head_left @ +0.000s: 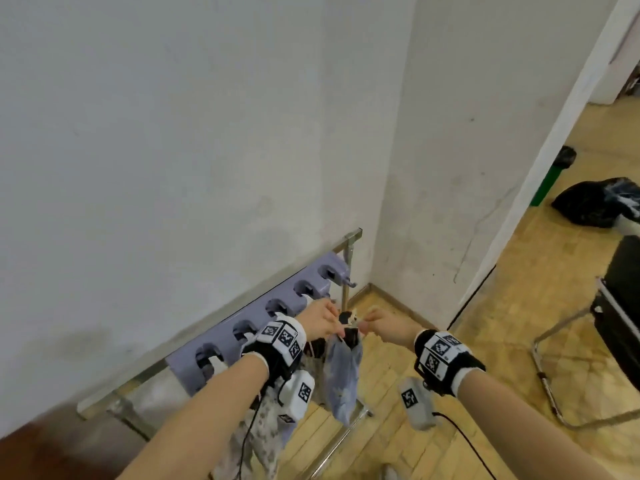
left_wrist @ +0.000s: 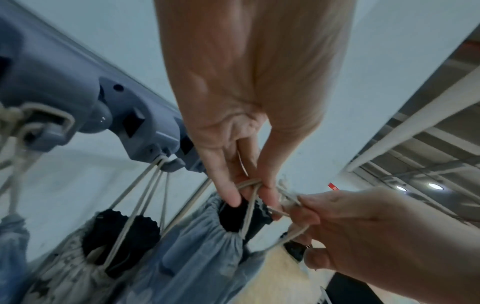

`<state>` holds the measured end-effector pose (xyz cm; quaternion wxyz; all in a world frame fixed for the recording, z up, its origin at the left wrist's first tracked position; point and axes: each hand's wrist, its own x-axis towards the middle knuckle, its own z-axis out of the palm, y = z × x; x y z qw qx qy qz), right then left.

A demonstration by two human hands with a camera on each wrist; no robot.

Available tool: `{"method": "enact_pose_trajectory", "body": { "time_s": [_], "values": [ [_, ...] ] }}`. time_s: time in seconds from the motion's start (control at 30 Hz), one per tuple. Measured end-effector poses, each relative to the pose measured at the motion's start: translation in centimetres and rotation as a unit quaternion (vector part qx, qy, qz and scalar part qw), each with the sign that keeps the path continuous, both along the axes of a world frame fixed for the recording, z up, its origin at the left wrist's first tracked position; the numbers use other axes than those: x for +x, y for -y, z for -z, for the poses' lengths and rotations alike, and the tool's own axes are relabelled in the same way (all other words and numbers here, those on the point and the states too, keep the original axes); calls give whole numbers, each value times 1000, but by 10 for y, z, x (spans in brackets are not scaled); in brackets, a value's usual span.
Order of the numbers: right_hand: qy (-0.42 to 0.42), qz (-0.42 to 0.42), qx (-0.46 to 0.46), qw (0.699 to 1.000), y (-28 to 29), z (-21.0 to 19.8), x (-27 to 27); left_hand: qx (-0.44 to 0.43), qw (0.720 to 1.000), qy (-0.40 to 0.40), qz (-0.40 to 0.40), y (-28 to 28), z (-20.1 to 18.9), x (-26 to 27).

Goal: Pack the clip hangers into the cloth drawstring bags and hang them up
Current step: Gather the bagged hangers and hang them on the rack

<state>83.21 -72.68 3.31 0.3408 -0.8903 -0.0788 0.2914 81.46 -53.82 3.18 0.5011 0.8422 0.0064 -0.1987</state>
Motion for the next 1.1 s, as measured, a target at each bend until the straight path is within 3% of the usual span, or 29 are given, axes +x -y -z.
{"method": "enact_pose_trajectory", "body": {
  "time_s": [0.2,0.43,0.6,0.77,0.93,1.1],
  "values": [
    [-16,-55,75,996,-20,31,88,-24,970,-70,-231,-4,22,50],
    [-91,-93,110,985,-43,52,137,36,932,-68,-355,7,52,80],
    [-110,-97,128,981,-54,74,140,142,917,-65,-368,23,46,89],
    [-163,-83,137,974,-51,84,141,136,930,-80,-331,21,42,88],
    [-203,-10,154,967,-45,79,142,129,943,-104,-288,1,39,86],
    [-200,45,159,966,-28,65,117,28,956,-73,-284,-17,34,66]
  ]
}}
